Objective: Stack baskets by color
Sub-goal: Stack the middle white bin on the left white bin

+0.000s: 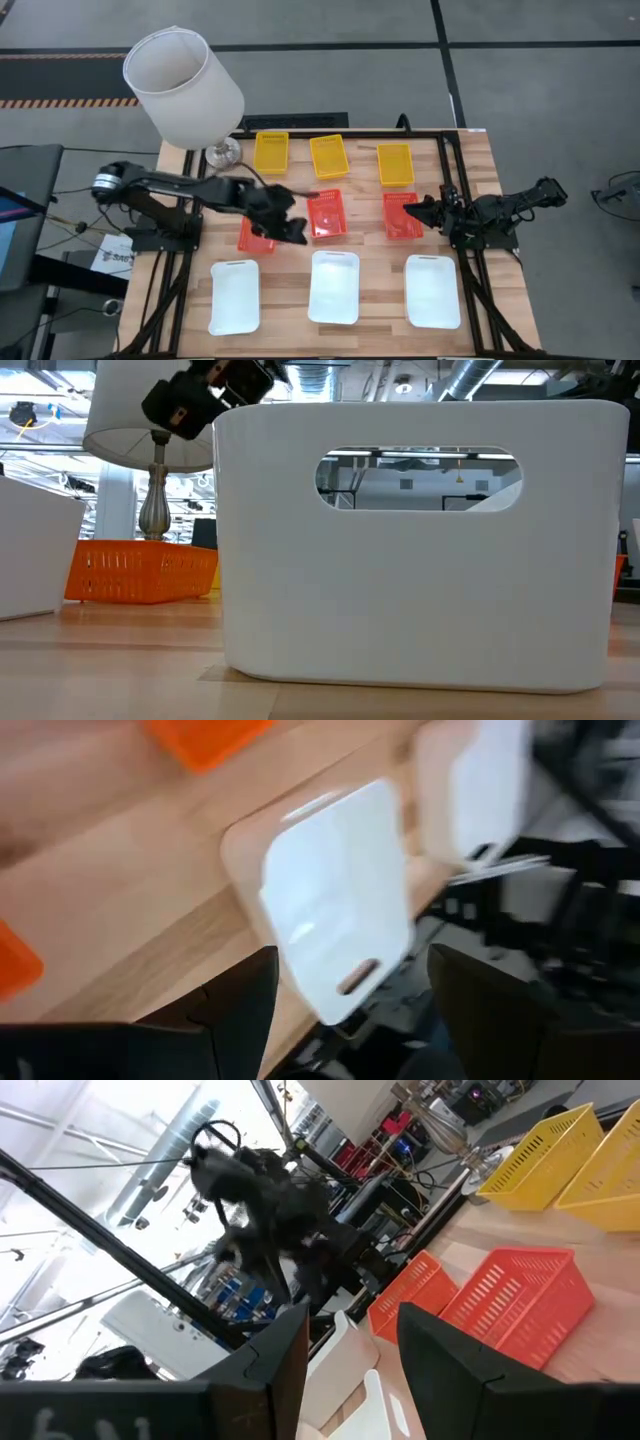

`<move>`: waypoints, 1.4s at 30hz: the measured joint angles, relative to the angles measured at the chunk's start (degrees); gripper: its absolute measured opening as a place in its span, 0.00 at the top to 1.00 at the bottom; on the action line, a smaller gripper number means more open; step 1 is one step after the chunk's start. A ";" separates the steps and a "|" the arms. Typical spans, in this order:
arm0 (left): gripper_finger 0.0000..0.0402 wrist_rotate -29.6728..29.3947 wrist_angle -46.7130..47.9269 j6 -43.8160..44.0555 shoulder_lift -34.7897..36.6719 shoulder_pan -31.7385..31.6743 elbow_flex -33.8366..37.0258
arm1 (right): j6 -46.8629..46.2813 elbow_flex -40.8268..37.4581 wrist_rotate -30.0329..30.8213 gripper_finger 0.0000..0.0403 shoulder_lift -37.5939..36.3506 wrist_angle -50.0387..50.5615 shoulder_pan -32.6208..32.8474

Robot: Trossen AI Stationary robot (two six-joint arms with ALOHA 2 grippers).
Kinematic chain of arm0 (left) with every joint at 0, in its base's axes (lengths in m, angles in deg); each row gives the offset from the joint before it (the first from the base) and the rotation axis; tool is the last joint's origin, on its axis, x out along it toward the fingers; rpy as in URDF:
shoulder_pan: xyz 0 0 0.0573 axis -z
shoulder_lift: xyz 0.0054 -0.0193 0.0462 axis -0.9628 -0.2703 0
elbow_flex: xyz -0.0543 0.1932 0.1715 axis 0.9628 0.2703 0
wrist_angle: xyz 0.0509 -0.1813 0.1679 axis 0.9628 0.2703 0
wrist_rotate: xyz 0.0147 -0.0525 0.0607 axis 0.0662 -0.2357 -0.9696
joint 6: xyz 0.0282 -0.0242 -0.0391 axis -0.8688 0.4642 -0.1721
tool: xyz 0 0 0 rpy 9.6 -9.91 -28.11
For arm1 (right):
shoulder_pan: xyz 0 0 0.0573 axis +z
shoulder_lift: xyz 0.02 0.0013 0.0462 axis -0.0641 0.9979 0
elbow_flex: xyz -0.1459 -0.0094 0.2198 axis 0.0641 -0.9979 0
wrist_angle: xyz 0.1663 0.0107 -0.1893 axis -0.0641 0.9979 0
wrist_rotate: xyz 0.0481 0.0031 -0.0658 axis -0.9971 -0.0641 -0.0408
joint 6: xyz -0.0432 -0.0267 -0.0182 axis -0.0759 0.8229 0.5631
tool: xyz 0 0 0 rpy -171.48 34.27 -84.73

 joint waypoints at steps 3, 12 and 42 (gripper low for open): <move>0.39 -1.68 1.08 2.56 -4.43 2.46 -1.85 | 0.02 0.00 -0.11 0.56 0.00 0.02 0.00; 0.39 -8.49 1.29 4.98 -16.74 8.19 -7.53 | 0.07 0.00 -0.11 0.56 0.00 0.02 0.00; 0.47 -17.54 -1.35 13.37 -28.56 13.84 -9.01 | 0.02 0.00 -0.11 0.58 -0.01 0.04 0.04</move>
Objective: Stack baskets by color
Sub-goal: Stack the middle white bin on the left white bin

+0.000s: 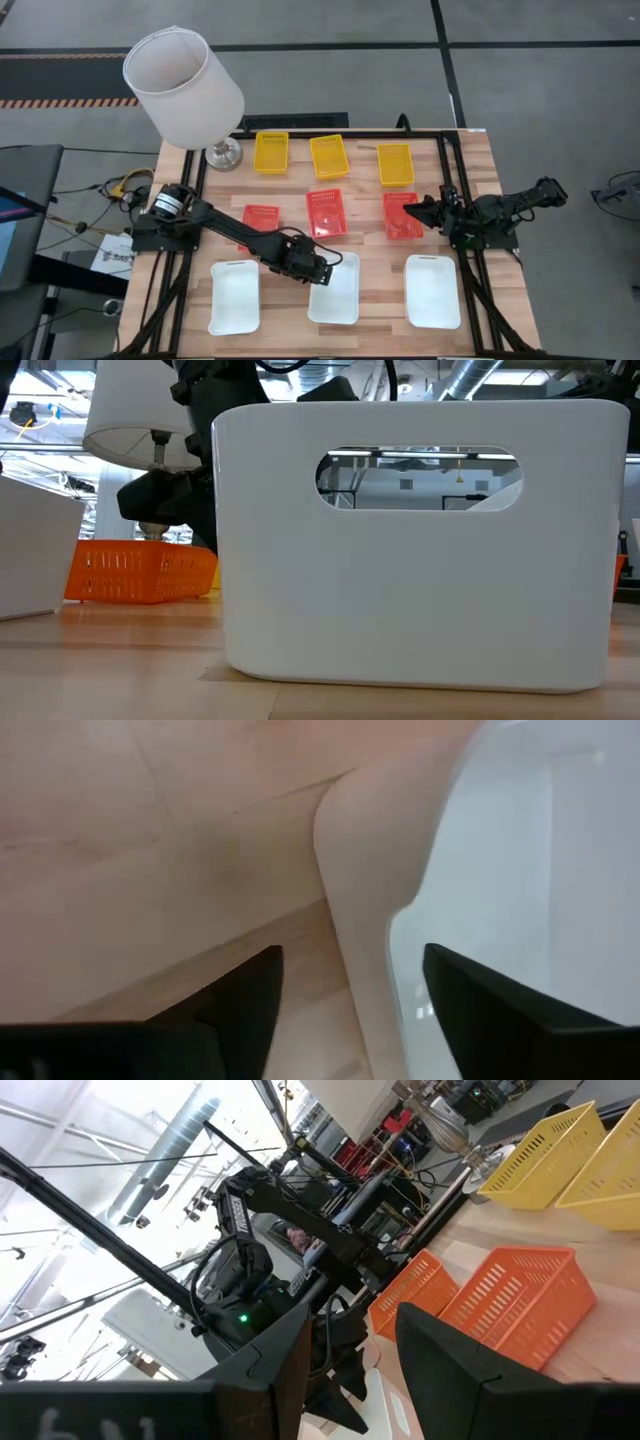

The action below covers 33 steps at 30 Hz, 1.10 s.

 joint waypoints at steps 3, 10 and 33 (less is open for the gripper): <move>0.58 0.27 0.02 0.01 0.00 0.00 0.00 | -0.02 0.00 0.00 0.57 0.01 -0.01 0.11; 0.82 2.63 -0.21 0.00 0.02 -0.06 0.00 | 1.34 0.00 0.00 0.57 0.01 0.00 0.09; 1.00 6.14 9.31 -2.26 5.10 -1.97 -7.45 | 1.60 0.00 0.00 0.59 0.01 1.54 0.09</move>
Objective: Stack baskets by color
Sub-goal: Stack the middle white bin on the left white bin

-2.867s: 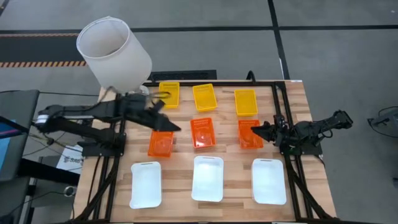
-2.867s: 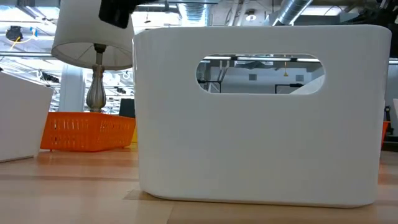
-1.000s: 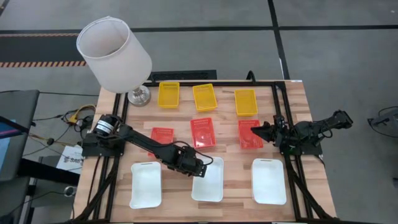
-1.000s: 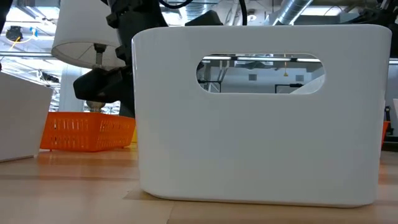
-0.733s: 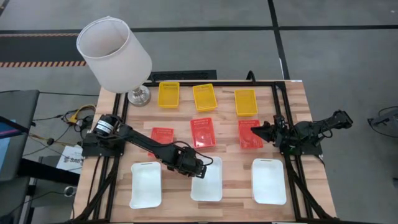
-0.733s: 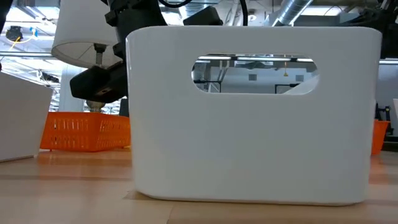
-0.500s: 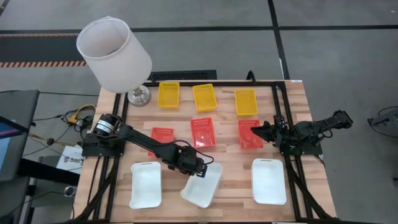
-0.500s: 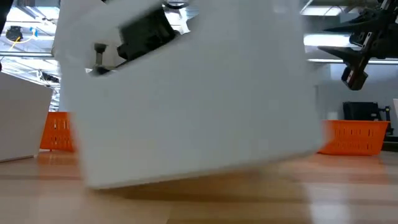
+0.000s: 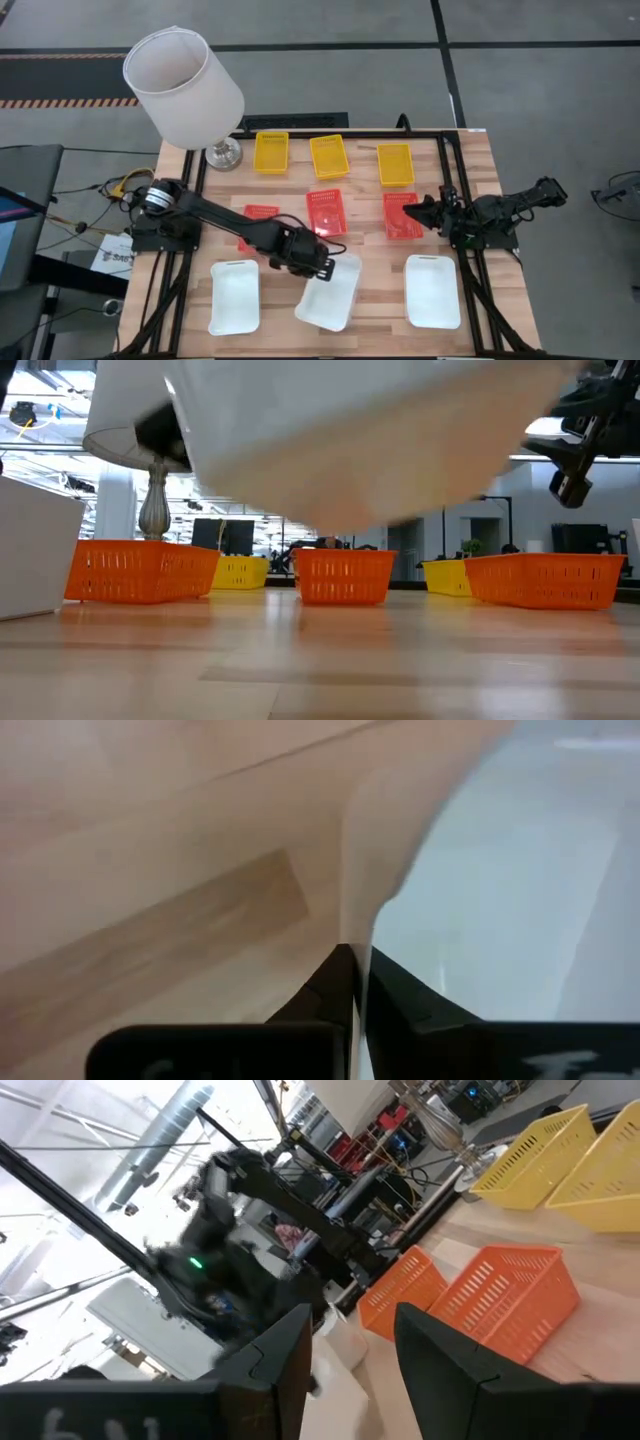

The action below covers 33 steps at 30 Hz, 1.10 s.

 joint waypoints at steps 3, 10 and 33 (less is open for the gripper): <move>1.00 0.82 10.30 -2.71 1.93 0.06 -5.74 | 0.00 0.00 0.00 0.59 0.00 0.01 -0.02; 1.00 -4.14 37.10 3.76 6.63 2.14 -17.04 | -0.02 0.00 0.00 0.58 0.00 1.22 -0.02; 1.00 0.11 49.05 49.37 12.63 28.45 -9.51 | -0.11 0.00 0.24 0.60 0.00 1.57 -0.13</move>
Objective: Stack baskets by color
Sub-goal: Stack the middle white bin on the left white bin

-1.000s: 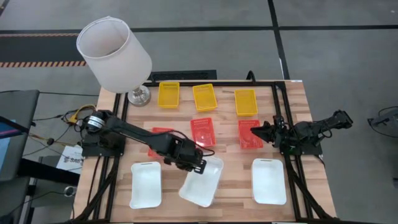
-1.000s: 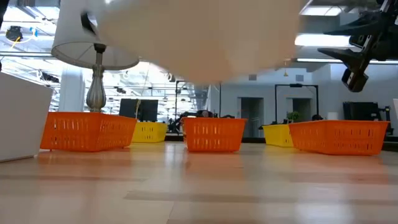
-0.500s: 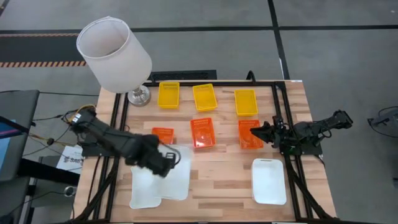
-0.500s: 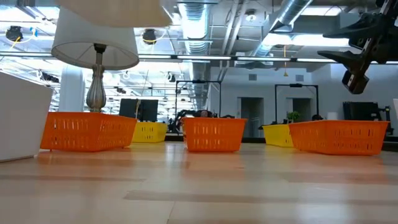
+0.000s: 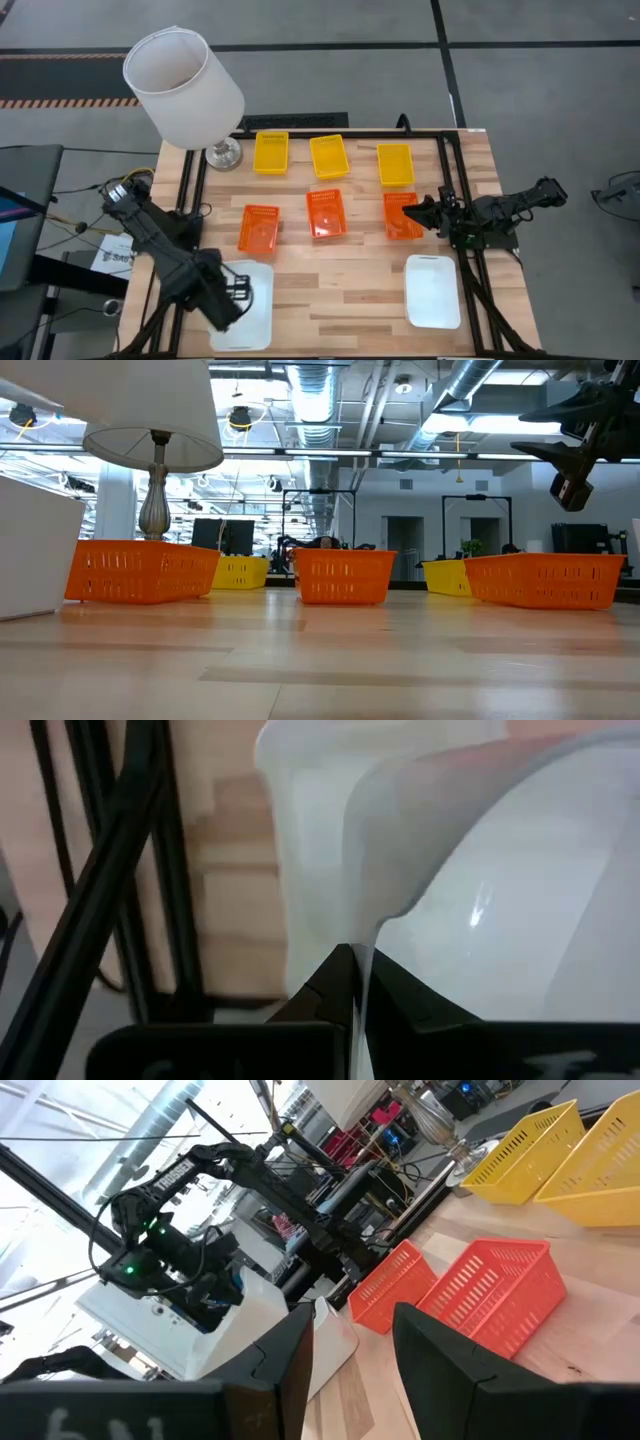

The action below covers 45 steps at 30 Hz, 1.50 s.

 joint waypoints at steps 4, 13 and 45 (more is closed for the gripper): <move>1.00 2.09 -0.24 1.67 0.89 2.18 1.19 | 0.00 0.00 0.00 0.60 0.00 0.09 0.00; 1.00 1.96 0.13 1.98 8.97 3.15 10.82 | 0.00 0.02 0.02 0.60 0.00 0.28 0.00; 1.00 -2.34 -17.44 1.49 11.53 2.23 25.02 | -1.55 0.00 0.04 0.60 0.01 0.35 0.00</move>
